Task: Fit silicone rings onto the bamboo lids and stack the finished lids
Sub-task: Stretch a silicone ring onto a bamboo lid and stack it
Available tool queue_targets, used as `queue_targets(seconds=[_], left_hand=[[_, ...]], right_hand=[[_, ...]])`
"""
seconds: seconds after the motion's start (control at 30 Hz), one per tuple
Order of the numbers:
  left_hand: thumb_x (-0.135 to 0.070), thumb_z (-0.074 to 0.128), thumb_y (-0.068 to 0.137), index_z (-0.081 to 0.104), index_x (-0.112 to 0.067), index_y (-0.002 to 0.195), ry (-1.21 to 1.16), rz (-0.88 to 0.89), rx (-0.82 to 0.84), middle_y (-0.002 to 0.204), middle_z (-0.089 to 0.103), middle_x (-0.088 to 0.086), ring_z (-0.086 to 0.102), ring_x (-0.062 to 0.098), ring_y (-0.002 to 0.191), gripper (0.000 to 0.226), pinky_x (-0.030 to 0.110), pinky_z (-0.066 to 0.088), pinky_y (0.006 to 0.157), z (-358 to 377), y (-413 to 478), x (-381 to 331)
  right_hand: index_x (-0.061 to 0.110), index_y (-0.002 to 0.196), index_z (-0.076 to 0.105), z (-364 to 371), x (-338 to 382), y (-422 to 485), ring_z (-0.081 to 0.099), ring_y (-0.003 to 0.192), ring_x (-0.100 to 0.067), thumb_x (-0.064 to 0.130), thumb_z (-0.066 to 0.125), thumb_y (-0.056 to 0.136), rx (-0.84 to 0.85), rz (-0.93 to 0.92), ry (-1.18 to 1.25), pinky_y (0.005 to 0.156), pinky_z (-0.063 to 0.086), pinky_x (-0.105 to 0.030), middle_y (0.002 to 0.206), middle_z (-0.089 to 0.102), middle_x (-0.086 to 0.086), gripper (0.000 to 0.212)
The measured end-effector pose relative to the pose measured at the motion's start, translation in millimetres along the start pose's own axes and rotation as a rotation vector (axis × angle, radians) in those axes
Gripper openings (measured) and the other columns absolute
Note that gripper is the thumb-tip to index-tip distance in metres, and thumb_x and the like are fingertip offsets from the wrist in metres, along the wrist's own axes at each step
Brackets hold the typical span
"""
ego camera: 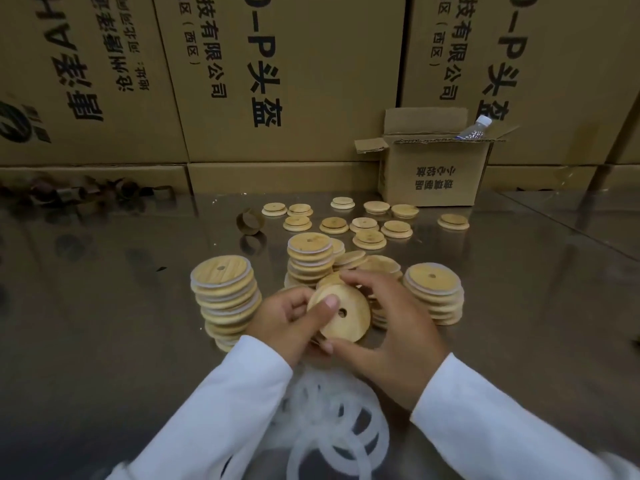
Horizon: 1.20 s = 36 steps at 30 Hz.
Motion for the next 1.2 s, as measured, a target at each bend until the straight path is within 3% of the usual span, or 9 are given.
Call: queue_targets(seconds=[0.13, 0.2, 0.33, 0.53, 0.63, 0.87, 1.0, 1.1, 1.2], left_hand=[[-0.011, 0.057, 0.087, 0.059, -0.005, 0.070, 0.044, 0.046, -0.075, 0.050, 0.062, 0.003, 0.057, 0.013, 0.043, 0.017, 0.023, 0.050, 0.043, -8.5, -0.5, -4.2], [-0.014, 0.057, 0.087, 0.060, -0.008, 0.071, 0.066, 0.090, -0.117, 0.054, 0.064, 0.000, 0.060, 0.014, 0.051, 0.017, 0.027, 0.051, 0.048, -16.3, 1.0, -9.9], [-0.020, 0.058, 0.085, 0.063, -0.015, 0.067, 0.016, 0.089, -0.142, 0.062, 0.065, 0.003, 0.061, 0.019, 0.059, 0.020, 0.030, 0.052, 0.051, -24.7, 3.5, -8.8], [-0.031, 0.061, 0.077, 0.070, -0.021, 0.070, 0.018, 0.097, -0.104, 0.066, 0.067, 0.000, 0.063, 0.015, 0.060, 0.015, 0.024, 0.051, 0.048, -23.9, 5.4, -5.1], [-0.032, 0.061, 0.075, 0.069, -0.021, 0.071, -0.019, 0.065, -0.099, 0.067, 0.067, -0.001, 0.066, 0.015, 0.062, 0.014, 0.025, 0.052, 0.048, -23.9, 6.6, -0.1], [-0.014, 0.050, 0.090, 0.060, -0.007, 0.081, -0.121, -0.090, -0.065, 0.069, 0.065, 0.011, 0.066, 0.023, 0.060, 0.015, 0.036, 0.057, 0.049, -16.5, 7.6, 16.9], [-0.022, 0.051, 0.090, 0.062, -0.011, 0.089, -0.180, -0.186, -0.034, 0.079, 0.066, 0.012, 0.068, 0.025, 0.063, 0.016, 0.035, 0.056, 0.046, -8.7, 6.0, 23.6], [-0.036, 0.059, 0.074, 0.064, -0.014, 0.091, -0.151, -0.200, 0.017, 0.085, 0.068, 0.011, 0.068, 0.026, 0.068, 0.029, 0.033, 0.055, 0.047, -2.6, 4.2, 25.1], [-0.026, 0.067, 0.066, 0.065, -0.013, 0.091, -0.033, -0.145, 0.115, 0.080, 0.071, 0.006, 0.070, 0.017, 0.068, 0.028, 0.028, 0.056, 0.051, 5.8, 1.0, 22.0]], right_hand=[[0.047, 0.123, 0.027, 6.7, -27.1, -5.6, 0.046, 0.109, 0.008, 0.030, 0.086, 0.055, -0.045, 0.226, 0.199, 0.089, 0.034, -0.004, 0.114, 0.048, 0.025, 0.092], [0.038, 0.118, 0.040, 7.5, -40.6, -7.3, 0.051, 0.102, 0.003, 0.034, 0.082, 0.060, -0.008, 0.324, 0.196, 0.087, 0.039, -0.012, 0.106, 0.055, 0.019, 0.071], [0.031, 0.076, 0.065, 17.0, -40.3, -8.3, 0.058, 0.085, -0.001, 0.036, 0.073, 0.073, 0.164, 0.267, 0.044, 0.077, 0.045, -0.017, 0.085, 0.065, 0.012, 0.009], [0.034, 0.086, 0.069, 50.5, -30.4, -17.1, 0.048, 0.093, -0.004, 0.049, 0.067, 0.074, 0.392, 0.127, -0.125, 0.084, 0.044, -0.028, 0.090, 0.054, 0.015, 0.020], [0.033, 0.075, 0.069, 42.9, -28.7, -14.1, 0.052, 0.085, -0.001, 0.038, 0.071, 0.074, 0.302, 0.145, -0.058, 0.078, 0.046, -0.024, 0.080, 0.057, 0.017, 0.006], [0.029, 0.062, 0.069, 9.6, -30.0, -6.3, 0.057, 0.065, -0.005, 0.006, 0.076, 0.071, 0.015, 0.245, 0.484, 0.065, 0.049, -0.016, 0.066, 0.066, 0.004, 0.025], [0.019, 0.069, 0.069, -7.4, -49.9, -4.8, 0.059, 0.057, -0.003, 0.005, 0.073, 0.074, -0.211, 0.405, 0.619, 0.061, 0.050, -0.012, 0.062, 0.066, -0.001, 0.016], [0.017, 0.071, 0.069, -8.2, -59.3, -7.9, 0.063, 0.059, -0.006, 0.006, 0.072, 0.075, -0.262, 0.494, 0.663, 0.061, 0.052, -0.014, 0.061, 0.068, 0.000, 0.012], [0.016, 0.073, 0.068, -5.5, -59.7, -9.2, 0.065, 0.060, -0.007, 0.009, 0.073, 0.075, -0.254, 0.516, 0.635, 0.062, 0.053, -0.015, 0.064, 0.070, -0.002, 0.009]])
Point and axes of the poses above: each hand's wrist, its own y-axis towards the middle knuckle, its own z-axis out of the palm, x = y × z, the point moved 9 cm from there along y, towards the middle knuckle
